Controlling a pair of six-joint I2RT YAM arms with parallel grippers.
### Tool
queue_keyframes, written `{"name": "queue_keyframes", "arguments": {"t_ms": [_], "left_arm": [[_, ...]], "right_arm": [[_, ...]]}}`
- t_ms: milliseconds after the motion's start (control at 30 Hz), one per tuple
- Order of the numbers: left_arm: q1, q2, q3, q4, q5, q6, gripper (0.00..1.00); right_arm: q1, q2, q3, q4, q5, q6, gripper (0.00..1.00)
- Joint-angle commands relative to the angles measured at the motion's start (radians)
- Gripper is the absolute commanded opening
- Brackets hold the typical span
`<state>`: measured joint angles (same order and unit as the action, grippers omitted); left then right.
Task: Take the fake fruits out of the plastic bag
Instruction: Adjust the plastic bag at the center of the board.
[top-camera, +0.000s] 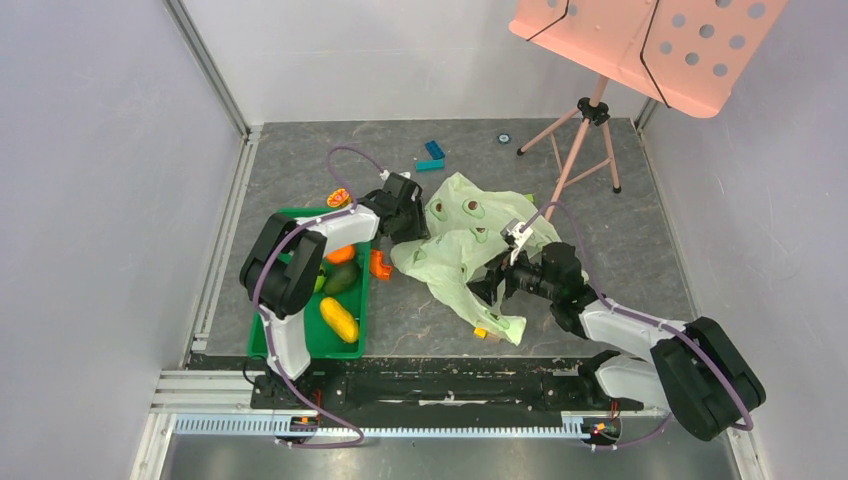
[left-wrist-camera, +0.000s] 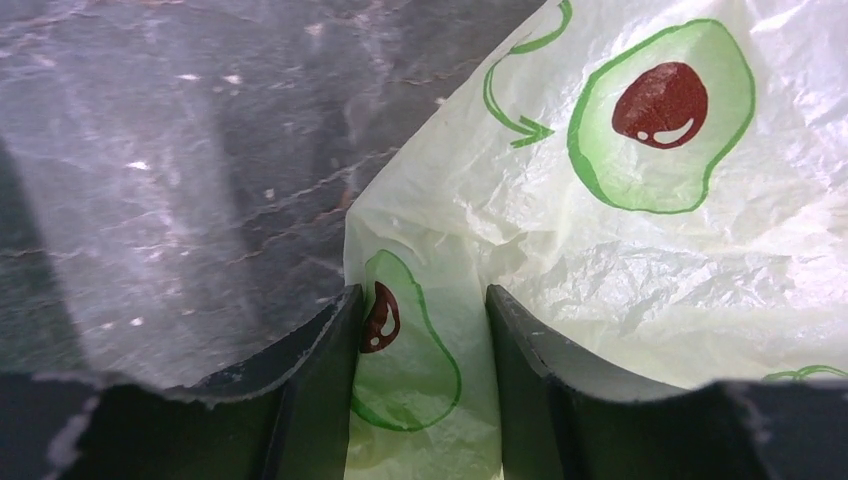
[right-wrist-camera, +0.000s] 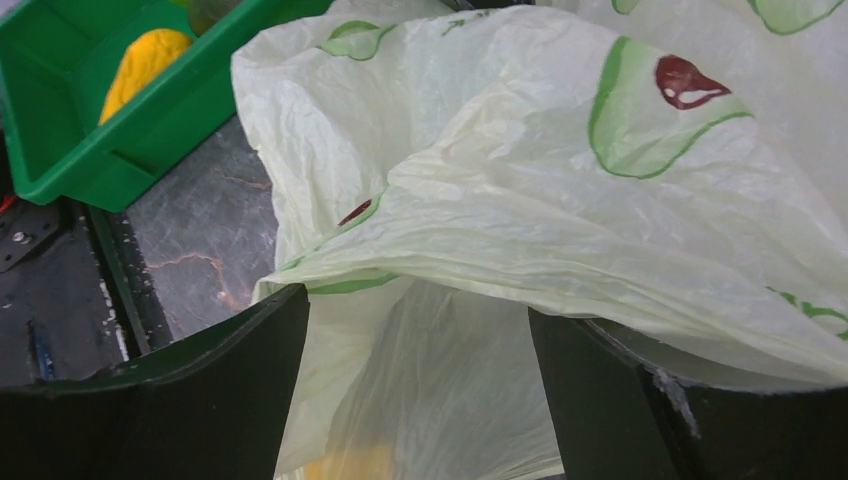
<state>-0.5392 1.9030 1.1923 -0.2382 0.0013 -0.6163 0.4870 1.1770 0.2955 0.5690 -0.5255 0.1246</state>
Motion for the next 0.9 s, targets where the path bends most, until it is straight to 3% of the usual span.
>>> {"name": "queue_keyframes", "arguments": {"t_ms": [0,233,500,600,767,867], "left_arm": [[-0.012,0.014,-0.034,0.088,0.104,-0.04,0.4],[-0.013,0.012,-0.083,0.206,0.252,0.018,0.02],[-0.013,0.018,-0.142,0.499,0.653,0.072,0.02],[-0.015,0.009,-0.162,0.573,0.731,0.07,0.02],[-0.022,0.003,-0.174,0.63,0.767,0.069,0.02],[-0.022,0.002,-0.168,0.646,0.768,0.059,0.02]], "right_arm": [[-0.002,-0.018,-0.026,0.037,0.109,-0.008,0.85],[-0.002,-0.053,-0.053,-0.022,0.332,0.009,0.92],[-0.002,-0.031,-0.059,0.033,0.437,0.026,0.95],[-0.003,-0.069,-0.068,0.033,0.443,0.026,0.96],[0.002,-0.165,-0.102,0.046,0.272,0.017,0.96],[0.042,-0.233,-0.132,0.042,0.248,0.024,0.97]]}}
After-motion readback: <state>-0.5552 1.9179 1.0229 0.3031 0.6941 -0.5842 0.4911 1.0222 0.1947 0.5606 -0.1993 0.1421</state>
